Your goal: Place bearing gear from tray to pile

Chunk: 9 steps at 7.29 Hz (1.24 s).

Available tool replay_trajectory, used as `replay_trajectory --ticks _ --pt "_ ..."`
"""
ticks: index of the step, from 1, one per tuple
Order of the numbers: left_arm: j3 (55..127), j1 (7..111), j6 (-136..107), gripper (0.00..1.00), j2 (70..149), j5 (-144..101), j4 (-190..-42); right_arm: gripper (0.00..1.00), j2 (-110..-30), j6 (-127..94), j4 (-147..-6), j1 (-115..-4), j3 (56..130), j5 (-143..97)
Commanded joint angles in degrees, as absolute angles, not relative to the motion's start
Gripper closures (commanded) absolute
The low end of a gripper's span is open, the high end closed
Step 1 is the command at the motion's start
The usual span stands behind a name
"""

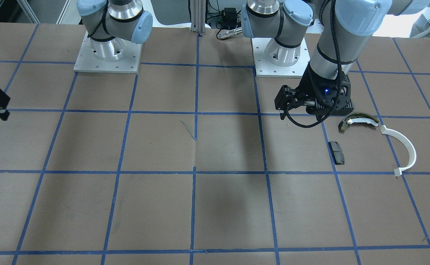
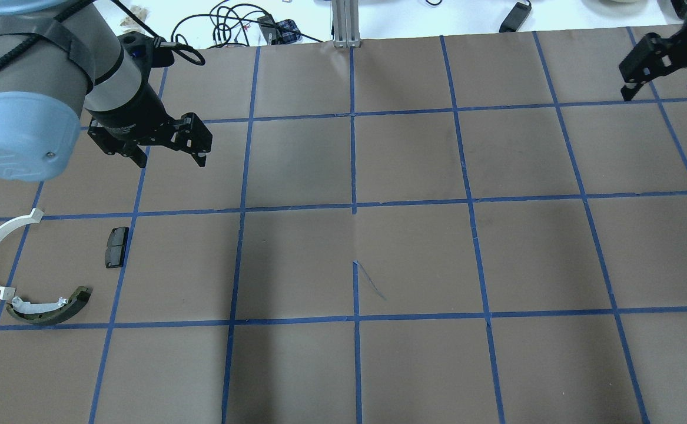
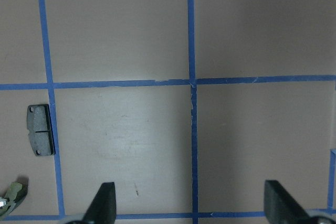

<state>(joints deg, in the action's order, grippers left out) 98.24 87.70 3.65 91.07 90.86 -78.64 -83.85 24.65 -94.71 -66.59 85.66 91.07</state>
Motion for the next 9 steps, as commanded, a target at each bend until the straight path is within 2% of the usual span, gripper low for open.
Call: replay_trajectory --ticks 1,6,9 --pt "98.44 87.63 3.78 0.00 91.06 91.05 -78.57 0.00 -79.39 37.73 -101.12 -57.78 85.69 94.37" --pt "98.17 87.63 3.78 0.00 90.88 91.05 -78.49 0.00 -66.56 61.13 -113.01 -42.48 85.08 93.87" --pt "98.53 87.63 3.78 0.00 91.14 91.05 -78.57 0.00 -59.08 66.61 -117.76 -39.12 84.73 92.03"
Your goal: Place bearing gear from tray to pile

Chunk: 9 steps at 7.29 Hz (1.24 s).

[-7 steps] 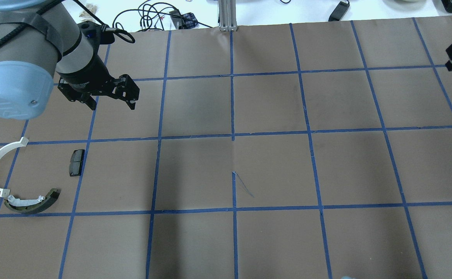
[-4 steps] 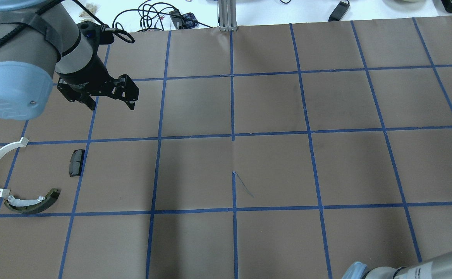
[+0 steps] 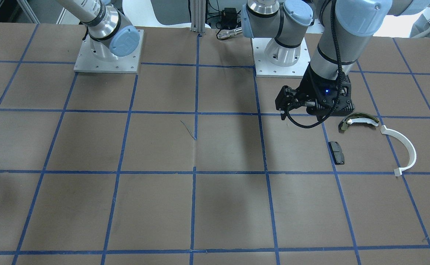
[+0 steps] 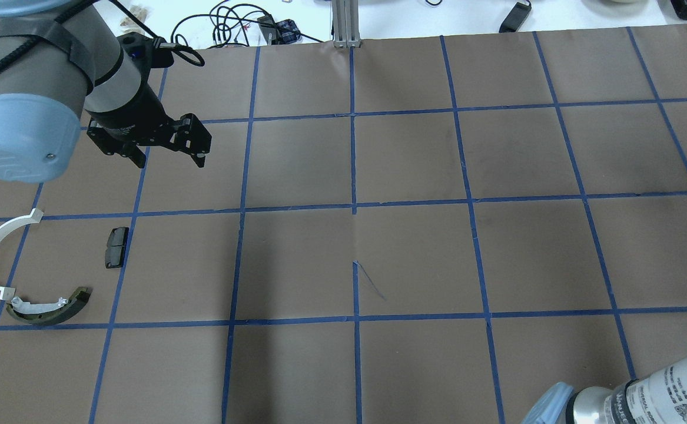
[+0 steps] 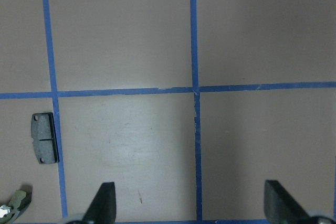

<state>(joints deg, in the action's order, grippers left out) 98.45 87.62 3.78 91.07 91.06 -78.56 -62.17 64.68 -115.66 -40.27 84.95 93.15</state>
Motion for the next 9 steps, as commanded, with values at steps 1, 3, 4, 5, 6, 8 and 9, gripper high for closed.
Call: replay_trajectory --ticks 1,3,4,5,6,8,9 --pt "98.53 87.63 3.78 0.00 91.14 91.05 -78.49 0.08 -58.02 67.84 -117.86 -39.11 84.99 91.59" --pt "99.31 87.63 3.87 0.00 90.97 91.66 -78.23 0.13 -56.61 68.20 -119.25 -38.59 84.90 90.80" --pt "99.32 87.63 3.78 0.00 91.75 92.10 -77.70 0.13 -54.77 68.03 -121.70 -38.41 84.73 90.36" --pt "99.32 87.63 3.78 0.00 91.93 92.11 -77.70 0.14 -54.15 68.46 -121.82 -38.15 84.81 90.26" --pt "99.32 87.63 3.87 0.00 91.76 92.28 -77.78 0.16 -53.18 68.55 -121.90 -38.14 84.73 90.26" --pt "99.40 87.63 3.87 0.00 91.85 92.29 -77.70 0.22 -52.47 68.29 -121.90 -38.14 84.90 89.56" --pt "99.49 87.63 3.95 0.00 92.11 92.29 -77.70 0.27 -52.47 68.73 -121.90 -38.14 85.25 89.56"
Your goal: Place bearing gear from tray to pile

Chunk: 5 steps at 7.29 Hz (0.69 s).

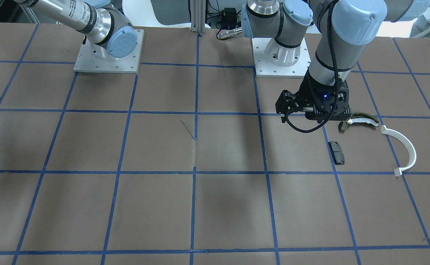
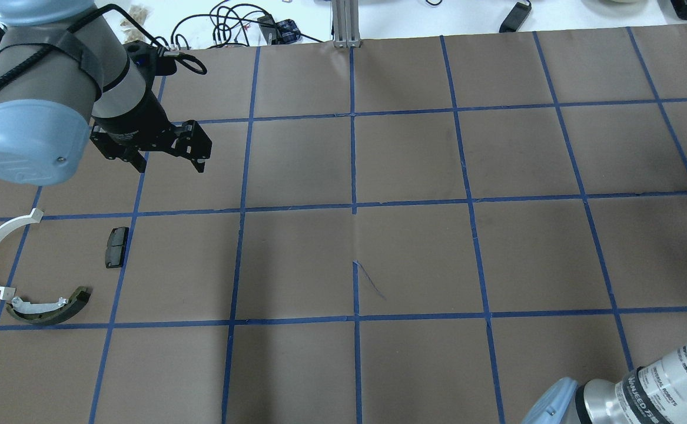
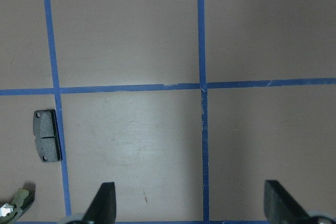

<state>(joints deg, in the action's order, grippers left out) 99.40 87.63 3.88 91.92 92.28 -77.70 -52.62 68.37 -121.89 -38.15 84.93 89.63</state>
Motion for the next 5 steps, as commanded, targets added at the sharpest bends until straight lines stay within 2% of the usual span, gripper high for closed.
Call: replay_trajectory --ticks 1,3,5 --pt "99.49 87.63 3.87 0.00 92.20 92.37 -77.70 0.32 -52.21 68.73 -121.99 -38.14 85.34 89.82" --pt "99.75 87.63 3.96 0.00 92.11 92.37 -77.78 0.47 -51.68 68.73 -121.91 -38.14 85.34 90.17" --pt "99.76 87.54 3.96 0.00 91.94 92.55 -77.78 0.69 -51.50 68.56 -121.99 -38.14 84.99 90.26"
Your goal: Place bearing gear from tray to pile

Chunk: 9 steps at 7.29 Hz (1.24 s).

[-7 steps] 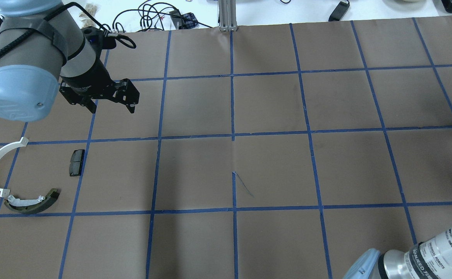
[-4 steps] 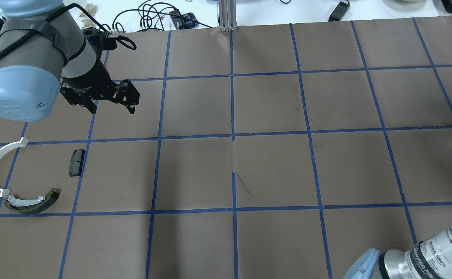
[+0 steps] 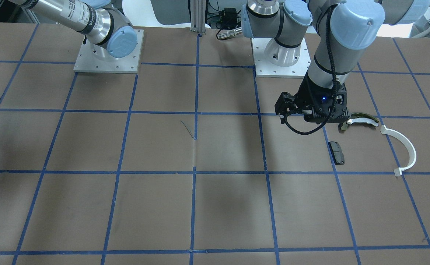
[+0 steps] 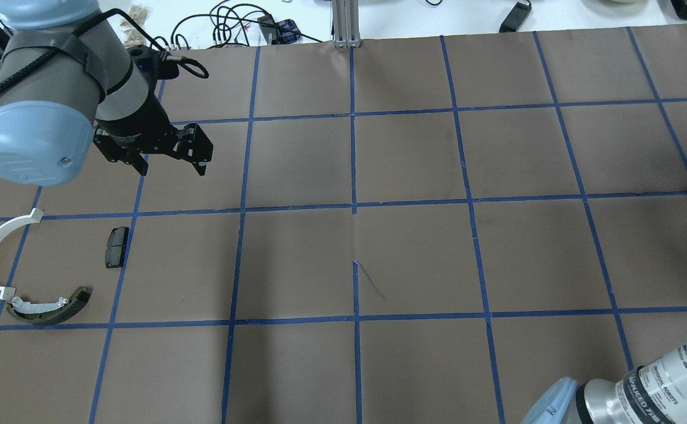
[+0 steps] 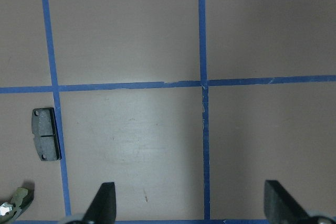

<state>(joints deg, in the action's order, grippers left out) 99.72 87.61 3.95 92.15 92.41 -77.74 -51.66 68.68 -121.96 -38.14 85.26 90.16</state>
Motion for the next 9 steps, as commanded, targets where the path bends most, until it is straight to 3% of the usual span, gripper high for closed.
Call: replay_trajectory --ticks 1,6,9 --pt "99.76 87.45 3.96 0.00 91.93 95.33 -77.78 0.74 -51.50 68.38 -121.91 -38.14 84.99 90.26" --pt "99.49 87.54 3.60 0.00 92.29 96.50 -77.70 0.93 -55.61 65.24 -120.68 -39.28 85.16 91.84" --pt "99.58 87.63 3.60 0.00 92.29 96.59 -77.70 0.96 -61.50 53.50 -116.74 -51.55 87.44 92.02"
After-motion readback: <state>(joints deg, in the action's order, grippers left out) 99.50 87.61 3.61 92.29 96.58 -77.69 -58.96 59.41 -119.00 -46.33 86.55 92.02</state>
